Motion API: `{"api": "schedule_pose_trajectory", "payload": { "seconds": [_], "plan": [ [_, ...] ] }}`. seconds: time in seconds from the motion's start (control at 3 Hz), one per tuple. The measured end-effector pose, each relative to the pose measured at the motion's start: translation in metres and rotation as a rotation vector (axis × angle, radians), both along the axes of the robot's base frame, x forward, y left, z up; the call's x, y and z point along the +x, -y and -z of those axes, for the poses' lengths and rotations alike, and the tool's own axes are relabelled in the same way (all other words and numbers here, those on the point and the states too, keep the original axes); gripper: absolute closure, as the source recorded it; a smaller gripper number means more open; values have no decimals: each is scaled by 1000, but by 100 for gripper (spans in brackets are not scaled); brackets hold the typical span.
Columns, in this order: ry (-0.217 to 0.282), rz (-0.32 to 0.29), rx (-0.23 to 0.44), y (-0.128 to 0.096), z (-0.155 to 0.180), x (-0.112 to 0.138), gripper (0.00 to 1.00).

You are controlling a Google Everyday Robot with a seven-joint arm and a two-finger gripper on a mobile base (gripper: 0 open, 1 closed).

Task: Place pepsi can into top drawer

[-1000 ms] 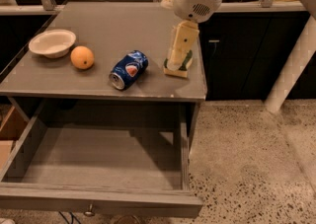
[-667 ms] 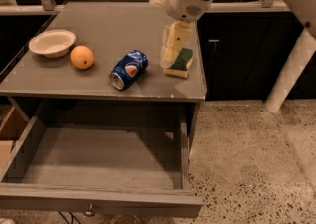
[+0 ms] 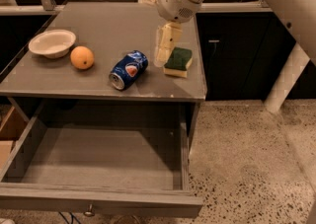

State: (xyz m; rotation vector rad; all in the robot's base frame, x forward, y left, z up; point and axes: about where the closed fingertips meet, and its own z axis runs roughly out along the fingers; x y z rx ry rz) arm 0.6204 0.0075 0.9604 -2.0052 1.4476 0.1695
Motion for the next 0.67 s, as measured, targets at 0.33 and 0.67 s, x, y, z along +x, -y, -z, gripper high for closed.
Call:
{"api": "schedule_pose_trajectory", "payload": {
  "seconds": [0.33, 0.67],
  "plan": [
    [0, -11, 6, -4, 1, -2, 0],
    [-8, -59, 18, -29, 12, -15, 0]
  ]
}}
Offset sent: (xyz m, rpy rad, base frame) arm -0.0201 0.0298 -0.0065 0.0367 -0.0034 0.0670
